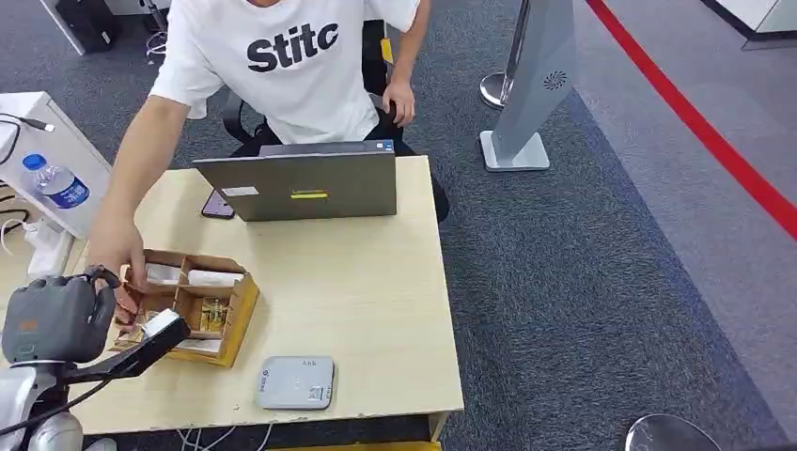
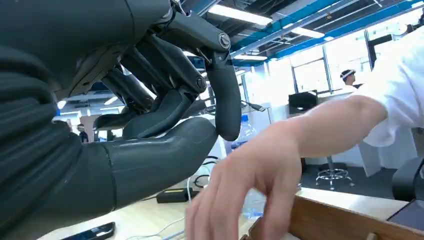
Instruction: Pass the card to the sensor for recognition and then transmit it.
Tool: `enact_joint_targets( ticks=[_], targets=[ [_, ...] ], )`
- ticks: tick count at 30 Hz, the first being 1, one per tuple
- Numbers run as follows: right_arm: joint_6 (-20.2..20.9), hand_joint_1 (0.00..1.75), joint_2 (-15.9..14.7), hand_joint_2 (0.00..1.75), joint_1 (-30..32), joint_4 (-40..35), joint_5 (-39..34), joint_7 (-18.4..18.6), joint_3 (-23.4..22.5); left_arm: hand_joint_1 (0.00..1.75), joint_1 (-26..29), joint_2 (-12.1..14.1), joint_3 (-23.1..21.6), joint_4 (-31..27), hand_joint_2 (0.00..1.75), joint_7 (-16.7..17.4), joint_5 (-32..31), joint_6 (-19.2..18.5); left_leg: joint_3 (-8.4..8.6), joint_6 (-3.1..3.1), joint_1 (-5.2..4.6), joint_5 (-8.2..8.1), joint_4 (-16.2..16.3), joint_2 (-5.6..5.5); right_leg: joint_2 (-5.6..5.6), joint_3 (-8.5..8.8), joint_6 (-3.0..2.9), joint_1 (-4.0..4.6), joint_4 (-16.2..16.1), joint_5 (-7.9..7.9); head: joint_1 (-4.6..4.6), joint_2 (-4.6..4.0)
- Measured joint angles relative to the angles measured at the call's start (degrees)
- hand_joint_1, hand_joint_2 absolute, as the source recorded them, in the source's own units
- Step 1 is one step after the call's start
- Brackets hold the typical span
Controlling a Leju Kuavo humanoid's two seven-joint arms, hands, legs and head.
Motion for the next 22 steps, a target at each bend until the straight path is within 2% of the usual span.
enact_joint_targets(
  ticks=[13, 14, 15, 22],
  targets=[
    [0.0, 0.0, 0.0, 1.75, 0.0, 0.0, 0.0, 0.1, 0.0, 1.75, -0.1, -0.5, 0.3, 0.0, 1.75, 0.0, 0.0, 0.0, 0.0, 0.0, 0.0, 0.0, 0.0, 0.0, 0.0, 0.0, 0.0, 0.0, 0.0, 0.0, 0.0, 0.0],
    [0.0, 0.0, 0.0, 1.75, 0.0, 0.0, 0.0, 0.1, 0.0, 0.72, -0.1, -0.5, 0.3, 0.0, 1.75, 0.0, 0.0, 0.0, 0.0, 0.0, 0.0, 0.0, 0.0, 0.0, 0.0, 0.0, 0.0, 0.0, 0.0, 0.0, 0.0, 0.0],
    [0.0, 0.0, 0.0, 1.75, 0.0, 0.0, 0.0, 0.1, 0.1, 0.0, -0.1, -0.5, 0.3, 0.0, 1.75, -0.1, 0.0, -0.2, 0.0, 0.0, 0.0, 0.0, 0.0, 0.0, 0.0, 0.0, 0.0, 0.0, 0.0, 0.0, 0.0, 0.0],
    [0.0, 0.0, 0.0, 1.75, 0.0, 0.0, -0.8, 0.2, 0.7, 0.0, 1.5, 0.9, 0.2, 0.6, 1.75, -1.9, 0.5, -2.8, 0.0, 0.0, 0.0, 0.0, 0.0, 0.05, 0.07, -0.02, 0.0, 0.0, 0.0, 0.0, 0.0, 0.0]
  ],
)
